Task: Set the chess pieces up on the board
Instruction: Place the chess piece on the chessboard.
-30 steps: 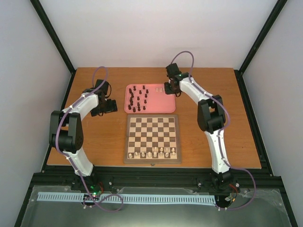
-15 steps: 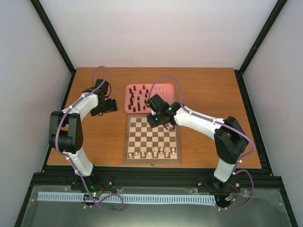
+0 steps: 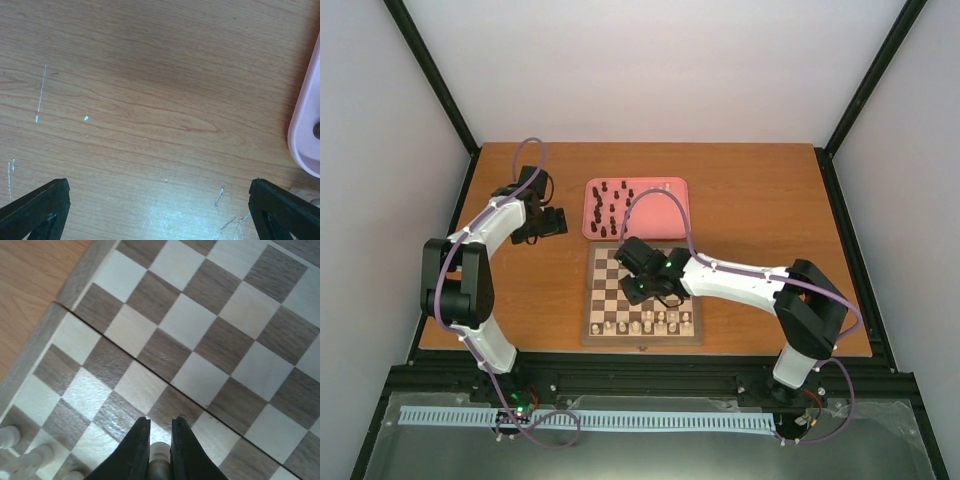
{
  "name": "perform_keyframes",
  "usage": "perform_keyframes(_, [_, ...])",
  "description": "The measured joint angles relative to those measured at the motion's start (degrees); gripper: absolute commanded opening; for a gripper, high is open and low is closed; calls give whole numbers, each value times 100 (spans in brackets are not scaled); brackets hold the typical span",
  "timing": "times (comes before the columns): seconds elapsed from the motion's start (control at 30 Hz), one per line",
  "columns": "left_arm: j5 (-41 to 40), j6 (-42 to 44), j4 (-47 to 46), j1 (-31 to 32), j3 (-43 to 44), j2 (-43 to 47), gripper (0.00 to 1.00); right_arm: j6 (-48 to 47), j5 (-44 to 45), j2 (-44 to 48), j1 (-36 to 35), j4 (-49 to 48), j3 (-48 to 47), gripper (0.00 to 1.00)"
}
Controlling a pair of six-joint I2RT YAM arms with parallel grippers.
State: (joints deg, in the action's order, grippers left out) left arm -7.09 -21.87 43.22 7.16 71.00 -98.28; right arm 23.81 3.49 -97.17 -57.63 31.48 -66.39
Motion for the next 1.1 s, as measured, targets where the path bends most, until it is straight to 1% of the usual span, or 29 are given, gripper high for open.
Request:
perform_keyframes(0.17, [9,0,-9,0,-7,4,100,103,94,37,-236,72,-57,3])
perform_keyframes(0.73, [50,-2,-42,0,-24,22,100,332,116,48,-673,258,-24,3])
perform_keyframes(1.1, [66,-2,-44,0,-46,131,100,367,44,-44,-702,208,7,3])
